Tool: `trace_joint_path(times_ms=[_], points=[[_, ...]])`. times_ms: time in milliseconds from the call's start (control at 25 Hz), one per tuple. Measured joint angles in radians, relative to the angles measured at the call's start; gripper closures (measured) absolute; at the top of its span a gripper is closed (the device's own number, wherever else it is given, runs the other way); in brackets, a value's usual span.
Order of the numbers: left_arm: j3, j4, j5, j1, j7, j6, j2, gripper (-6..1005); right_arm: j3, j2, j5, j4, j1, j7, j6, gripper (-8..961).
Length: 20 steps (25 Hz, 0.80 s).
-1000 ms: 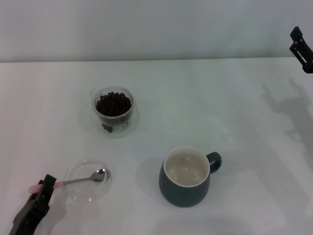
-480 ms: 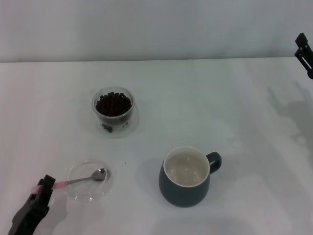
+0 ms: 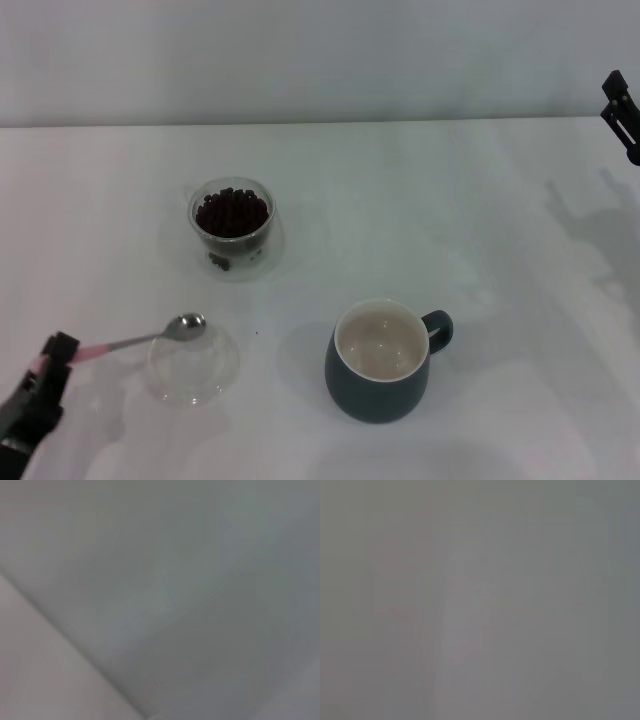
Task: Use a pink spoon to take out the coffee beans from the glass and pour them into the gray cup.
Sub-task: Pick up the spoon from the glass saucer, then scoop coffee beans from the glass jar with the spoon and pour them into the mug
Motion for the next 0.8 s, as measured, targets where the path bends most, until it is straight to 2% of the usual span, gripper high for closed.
trace_joint_path(times_ms=[120, 280, 560, 640, 720, 760, 800], points=[[0.002, 0.072, 0.042, 0.004, -0.096, -0.030, 0.006, 869, 0.000, 0.001, 0.000, 0.001, -0.004, 0.019, -0.001, 93], [0.003, 0.230, 0.122, 0.001, -0.291, -0.066, 0.010, 869, 0.001, 0.001, 0.001, 0.001, -0.016, 0.035, -0.007, 93], [-0.002, 0.585, 0.136, -0.049, -0.644, -0.105, 0.029, 869, 0.005, 0.001, 0.003, 0.014, -0.053, 0.035, -0.056, 93], [-0.004, 0.665, 0.131, -0.087, -0.718, -0.085, 0.058, 869, 0.004, 0.001, 0.003, 0.021, -0.063, 0.035, -0.067, 93], [0.000, 0.696, 0.140, -0.134, -0.769, -0.056, 0.101, 869, 0.003, 0.001, 0.003, 0.029, -0.072, 0.035, -0.073, 93], [0.002, 0.699, 0.158, -0.172, -0.804, -0.027, 0.135, 869, 0.002, 0.001, 0.002, 0.033, -0.075, 0.035, -0.075, 93], [0.002, 0.701, 0.171, -0.194, -0.821, -0.010, 0.153, 869, 0.002, 0.001, 0.001, 0.038, -0.078, 0.035, -0.077, 93]])
